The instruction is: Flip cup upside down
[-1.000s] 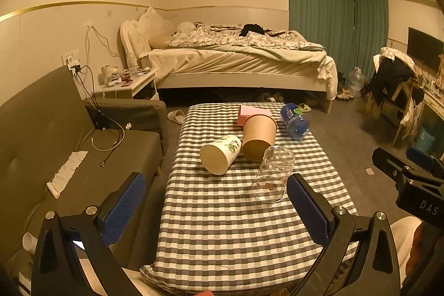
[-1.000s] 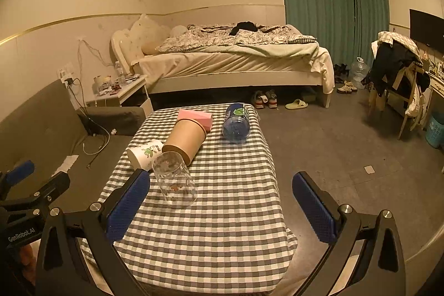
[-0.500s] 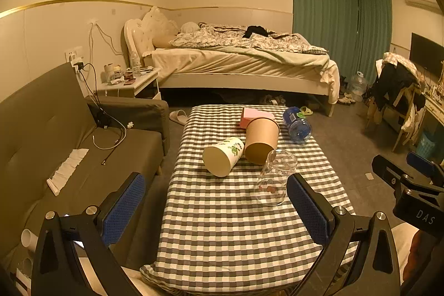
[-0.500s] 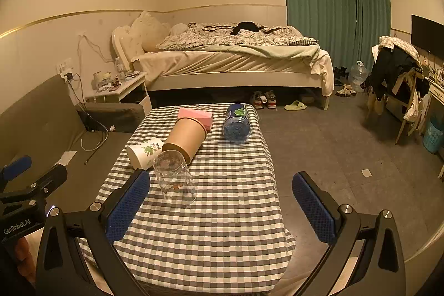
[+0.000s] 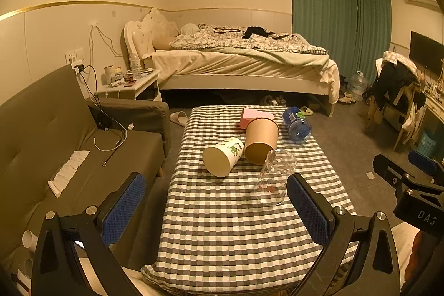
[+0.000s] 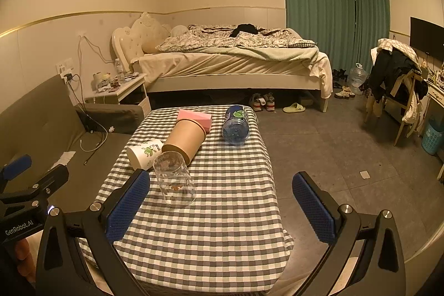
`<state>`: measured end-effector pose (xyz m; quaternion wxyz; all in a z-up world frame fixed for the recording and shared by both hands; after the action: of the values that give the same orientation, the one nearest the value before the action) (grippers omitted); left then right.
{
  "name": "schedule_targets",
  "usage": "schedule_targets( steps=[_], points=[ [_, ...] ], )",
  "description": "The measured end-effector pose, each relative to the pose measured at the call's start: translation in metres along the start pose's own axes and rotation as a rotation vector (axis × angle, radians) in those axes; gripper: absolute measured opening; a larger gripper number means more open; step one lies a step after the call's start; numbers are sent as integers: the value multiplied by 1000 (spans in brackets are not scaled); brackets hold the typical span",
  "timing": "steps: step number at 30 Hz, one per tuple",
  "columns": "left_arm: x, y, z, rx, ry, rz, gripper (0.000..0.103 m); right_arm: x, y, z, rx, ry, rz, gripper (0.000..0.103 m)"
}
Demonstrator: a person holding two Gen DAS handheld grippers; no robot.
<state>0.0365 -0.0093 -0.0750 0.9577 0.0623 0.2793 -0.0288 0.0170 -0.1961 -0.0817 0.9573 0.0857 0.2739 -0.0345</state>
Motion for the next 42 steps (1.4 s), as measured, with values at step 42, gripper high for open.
schedule_targets(
  steps=[42],
  points=[
    [-1,-2,-1,2,2,-1,103,5,0,-5,-10,27,-3,103]
  ],
)
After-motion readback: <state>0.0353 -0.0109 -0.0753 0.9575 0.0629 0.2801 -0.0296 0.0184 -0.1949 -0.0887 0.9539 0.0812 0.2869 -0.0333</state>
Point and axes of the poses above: each gripper's, at about its wrist camera, not at the fingertips, and x roughly the way its jaws point, y to its left, z to its top, the point moved 7 cm from there along x, roughly the way its jaws point, and after that the axes turned 6 degrees about x, right-handed, at the moved point
